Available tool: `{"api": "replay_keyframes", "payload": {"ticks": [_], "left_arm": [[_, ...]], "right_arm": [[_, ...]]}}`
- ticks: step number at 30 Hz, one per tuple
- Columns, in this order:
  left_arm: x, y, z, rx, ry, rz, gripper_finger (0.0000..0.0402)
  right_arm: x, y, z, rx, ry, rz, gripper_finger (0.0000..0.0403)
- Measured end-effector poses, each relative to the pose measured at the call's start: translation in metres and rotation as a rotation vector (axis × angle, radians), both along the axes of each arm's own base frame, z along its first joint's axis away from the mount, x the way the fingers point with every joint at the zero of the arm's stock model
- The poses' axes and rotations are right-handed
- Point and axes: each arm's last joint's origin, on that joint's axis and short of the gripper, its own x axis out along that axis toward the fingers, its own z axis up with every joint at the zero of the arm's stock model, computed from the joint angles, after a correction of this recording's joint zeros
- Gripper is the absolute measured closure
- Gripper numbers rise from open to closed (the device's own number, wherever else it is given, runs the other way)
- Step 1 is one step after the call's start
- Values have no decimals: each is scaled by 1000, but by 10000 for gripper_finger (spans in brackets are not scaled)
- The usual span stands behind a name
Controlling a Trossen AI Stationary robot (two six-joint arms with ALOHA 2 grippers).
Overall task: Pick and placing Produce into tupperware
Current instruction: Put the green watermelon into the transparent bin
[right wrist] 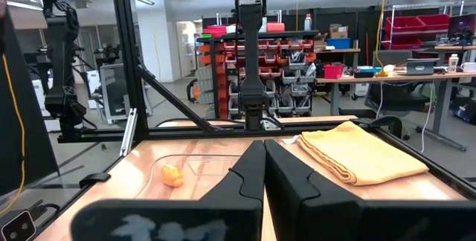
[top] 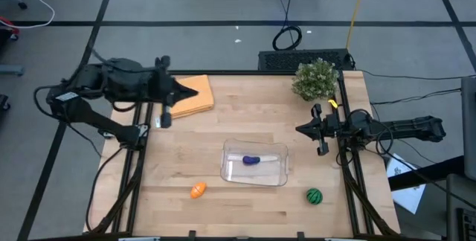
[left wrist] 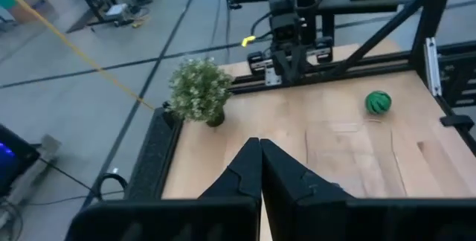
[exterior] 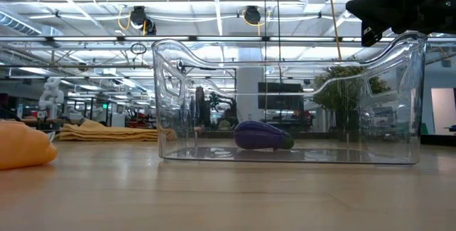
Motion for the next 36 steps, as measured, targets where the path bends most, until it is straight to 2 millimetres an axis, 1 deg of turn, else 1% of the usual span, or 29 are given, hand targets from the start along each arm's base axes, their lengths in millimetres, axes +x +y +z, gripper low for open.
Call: {"api": "replay_keyframes", "payload": {"ticks": [4,8,11,15,17,20,22,26,29,32,36], "left_arm": [[-22,2,-7,-22,-97,-1,401],[-35,2,-27,-60,-199,-11,401],[-35,2,-50,-94,-256,-29,400],[-25,-2,-83,-122,-318,-112,401],[-23,-3,-97,-97,-336,-145,401],[-25,0,-116,-71,-336,-117,400],[-31,2,-126,-67,-349,-94,401],[-53,5,-137,-70,-422,-61,400],[-66,6,-149,-76,-464,-50,400],[-71,6,-162,-90,-482,-52,400],[-75,3,-179,-89,-513,-144,400]], "right_arm": [[0,0,0,0,2,0,403],[0,0,0,-2,0,0,403],[0,0,0,-2,0,0,403],[0,0,0,-1,0,0,403],[0,0,0,-1,1,0,403],[1,0,-1,-1,8,0,403],[1,0,-1,-1,7,0,403],[1,0,-1,-1,9,2,403],[2,0,-2,-1,16,3,403],[2,0,-2,-2,21,3,403],[3,0,-2,-1,23,4,403]]}}
